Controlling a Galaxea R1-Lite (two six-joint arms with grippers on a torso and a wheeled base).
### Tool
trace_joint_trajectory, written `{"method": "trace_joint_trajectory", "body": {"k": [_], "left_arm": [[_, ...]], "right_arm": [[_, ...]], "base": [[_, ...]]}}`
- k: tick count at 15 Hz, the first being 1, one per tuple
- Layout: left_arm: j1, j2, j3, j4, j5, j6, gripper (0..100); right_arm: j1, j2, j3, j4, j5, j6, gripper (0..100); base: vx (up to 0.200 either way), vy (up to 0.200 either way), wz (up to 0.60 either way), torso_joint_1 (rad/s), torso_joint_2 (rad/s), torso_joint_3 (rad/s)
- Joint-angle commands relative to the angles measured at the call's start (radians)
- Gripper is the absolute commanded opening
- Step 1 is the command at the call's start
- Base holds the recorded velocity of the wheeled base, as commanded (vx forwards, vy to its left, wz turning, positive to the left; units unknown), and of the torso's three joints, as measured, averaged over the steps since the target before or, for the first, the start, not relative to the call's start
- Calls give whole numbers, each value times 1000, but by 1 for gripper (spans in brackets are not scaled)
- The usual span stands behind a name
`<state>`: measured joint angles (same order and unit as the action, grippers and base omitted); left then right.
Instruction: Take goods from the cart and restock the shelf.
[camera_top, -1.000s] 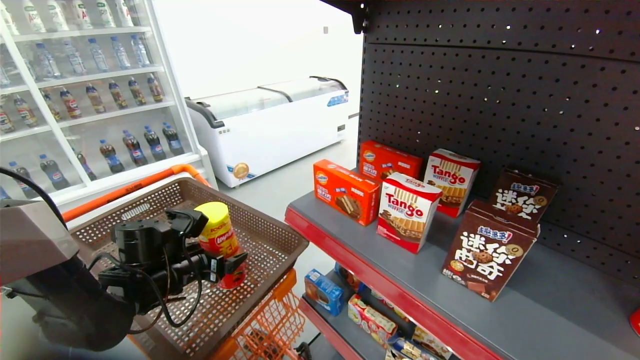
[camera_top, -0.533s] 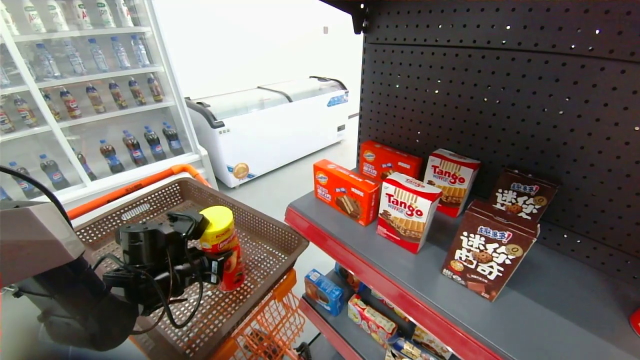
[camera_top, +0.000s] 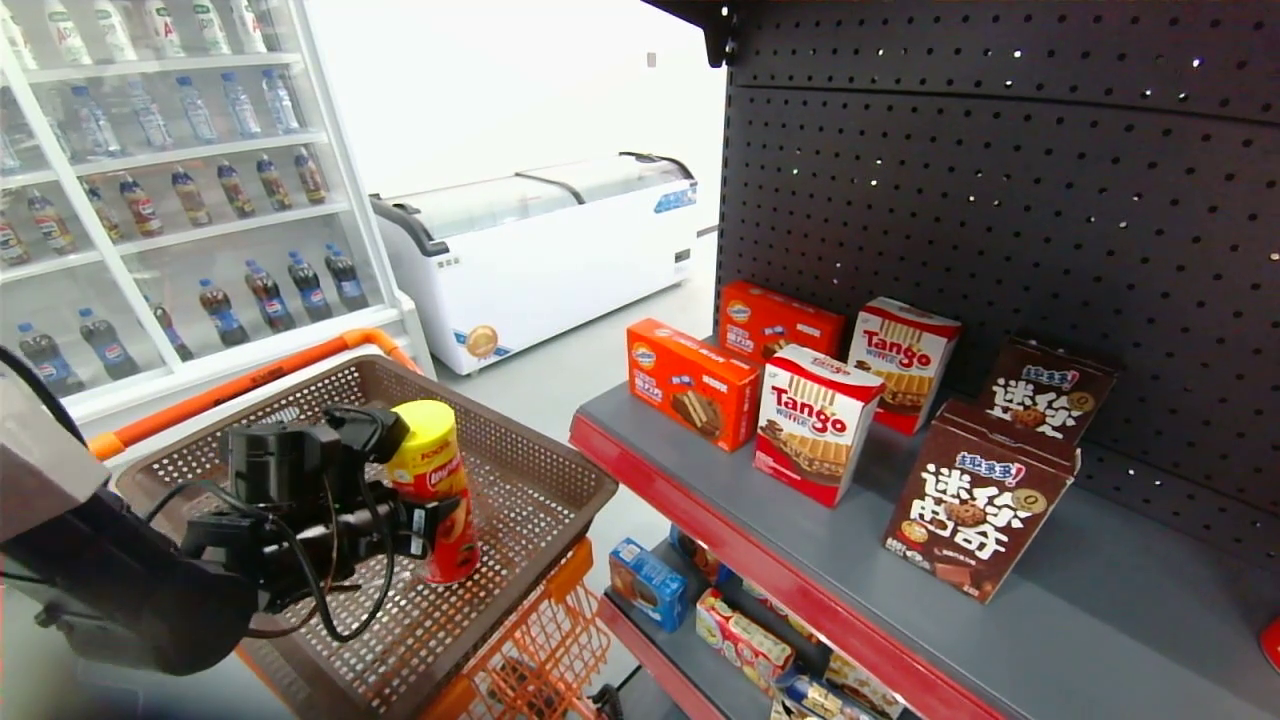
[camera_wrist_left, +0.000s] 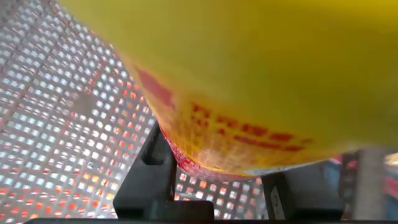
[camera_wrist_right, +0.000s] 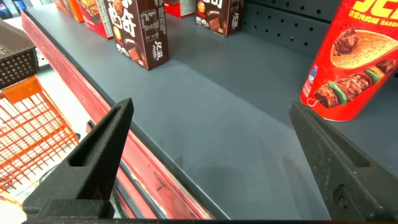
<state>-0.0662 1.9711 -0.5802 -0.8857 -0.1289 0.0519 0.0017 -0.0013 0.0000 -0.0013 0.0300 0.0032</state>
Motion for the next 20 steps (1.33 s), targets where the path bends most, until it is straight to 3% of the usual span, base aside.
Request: {"method": "trace_joint_trajectory", "body": {"k": [1,2,3,4,6,8,9,10,12,17,18,20], "left_arm": [[2,-159,-96,160,-5,-17,0],[2,-212,-125,237,-5,-21,0],[2,-219,-128,248,-5,-21,0],[0,-299,-156,338,-15,-21,0],[0,-362,-156,386,-63,-24,0],[-1,-455,-142,442,-69,-75,0],[-1,-455,-142,442,-69,-75,0],[-1,-543,-135,533,-70,-96,0],[-6,-615,-118,608,-80,-95,0],[-60,-727,-44,628,-143,-95,0],[-84,-758,-18,628,-176,-96,0],[-133,-864,43,668,-181,-95,0]], "right_arm": [[0,1,0,0,1,0,100],[0,1,0,0,1,0,100],[0,1,0,0,1,0,100],[0,1,0,0,1,0,100],[0,1,0,0,1,0,100],[0,1,0,0,1,0,100],[0,1,0,0,1,0,100],[0,1,0,0,1,0,100],[0,1,0,0,1,0,100],[0,1,0,0,1,0,100],[0,1,0,0,1,0,100],[0,1,0,0,1,0,100]], "base": [[0,0,0,0,0,0],[0,0,0,0,0,0],[0,0,0,0,0,0],[0,0,0,0,0,0],[0,0,0,0,0,0],[0,0,0,0,0,0],[0,0,0,0,0,0],[0,0,0,0,0,0],[0,0,0,0,0,0],[0,0,0,0,0,0],[0,0,0,0,0,0],[0,0,0,0,0,0]]}}
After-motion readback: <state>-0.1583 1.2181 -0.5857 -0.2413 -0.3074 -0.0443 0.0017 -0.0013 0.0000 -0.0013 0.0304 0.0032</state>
